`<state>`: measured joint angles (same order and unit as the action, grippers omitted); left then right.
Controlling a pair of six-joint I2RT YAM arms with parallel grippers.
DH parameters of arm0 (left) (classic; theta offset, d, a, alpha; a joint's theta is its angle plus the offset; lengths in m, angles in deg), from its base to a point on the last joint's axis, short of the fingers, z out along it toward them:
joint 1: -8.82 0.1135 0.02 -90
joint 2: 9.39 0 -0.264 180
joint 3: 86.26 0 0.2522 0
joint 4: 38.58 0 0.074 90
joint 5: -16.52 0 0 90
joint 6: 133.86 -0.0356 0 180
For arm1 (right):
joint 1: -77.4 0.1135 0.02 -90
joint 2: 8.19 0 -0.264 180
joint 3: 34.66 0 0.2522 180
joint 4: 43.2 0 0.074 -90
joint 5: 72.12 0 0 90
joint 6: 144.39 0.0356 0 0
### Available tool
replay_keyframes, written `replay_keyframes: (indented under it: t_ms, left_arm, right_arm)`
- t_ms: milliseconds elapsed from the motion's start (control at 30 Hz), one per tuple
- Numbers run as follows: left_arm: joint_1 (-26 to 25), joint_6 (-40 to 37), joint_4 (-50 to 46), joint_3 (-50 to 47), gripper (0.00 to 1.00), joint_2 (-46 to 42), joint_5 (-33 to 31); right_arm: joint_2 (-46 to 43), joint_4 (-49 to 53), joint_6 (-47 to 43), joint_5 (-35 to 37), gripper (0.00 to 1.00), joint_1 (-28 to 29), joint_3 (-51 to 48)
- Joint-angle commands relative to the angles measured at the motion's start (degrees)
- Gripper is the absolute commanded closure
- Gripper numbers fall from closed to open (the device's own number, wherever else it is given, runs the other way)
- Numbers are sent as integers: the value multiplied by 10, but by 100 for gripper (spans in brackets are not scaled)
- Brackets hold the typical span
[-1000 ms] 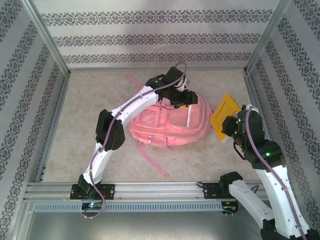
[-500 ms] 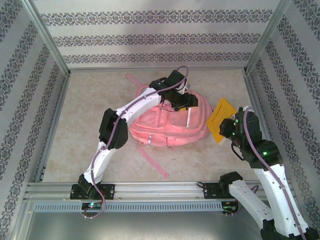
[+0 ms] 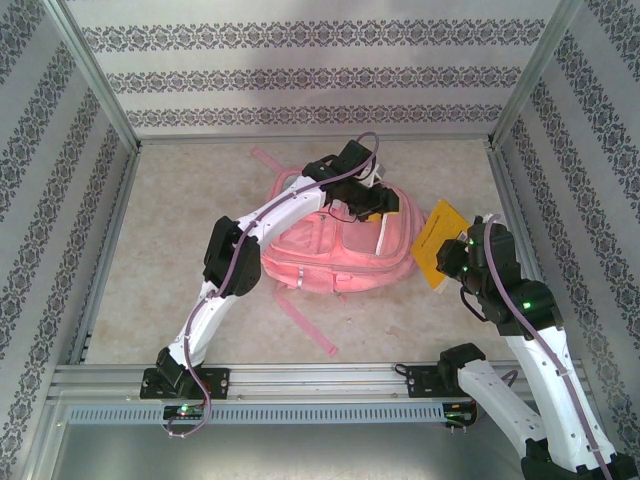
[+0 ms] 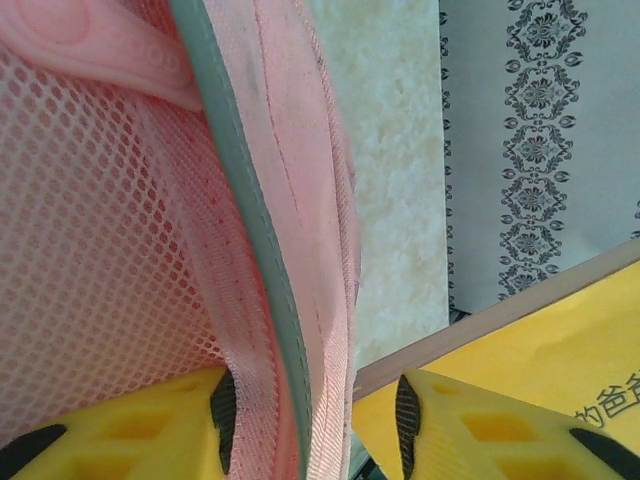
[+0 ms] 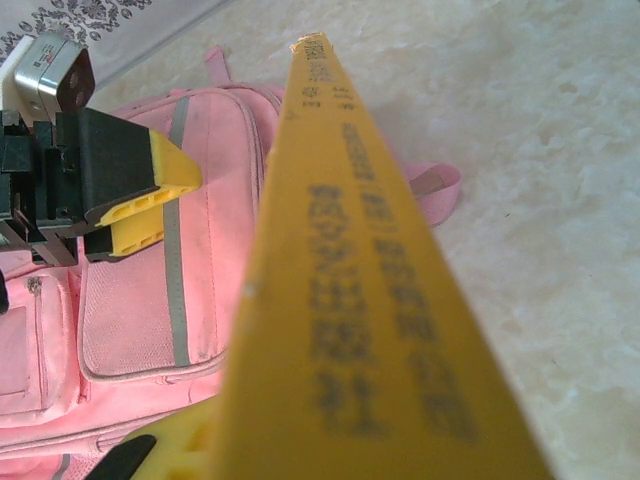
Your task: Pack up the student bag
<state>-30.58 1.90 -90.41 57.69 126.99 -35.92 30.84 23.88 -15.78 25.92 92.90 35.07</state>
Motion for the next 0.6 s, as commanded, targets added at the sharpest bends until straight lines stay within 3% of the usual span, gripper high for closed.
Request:
replay_keyframes:
  t_ms: [0, 233, 400, 567]
  left_arm:
    - [-9, 0, 22, 27, 62, 24, 22]
    - [-10, -37, -19, 44, 100, 32, 10]
    - [20, -59, -81, 99, 100, -9, 3]
    - [51, -77, -127, 82, 100, -100, 21]
  right_arm:
    - [-5, -48, -11, 7, 100, -2, 8]
    - [2, -39, -45, 30, 100, 0, 44]
    - [10, -15, -86, 82, 100, 3, 98]
    - [14, -5, -106, 114, 100, 2, 144]
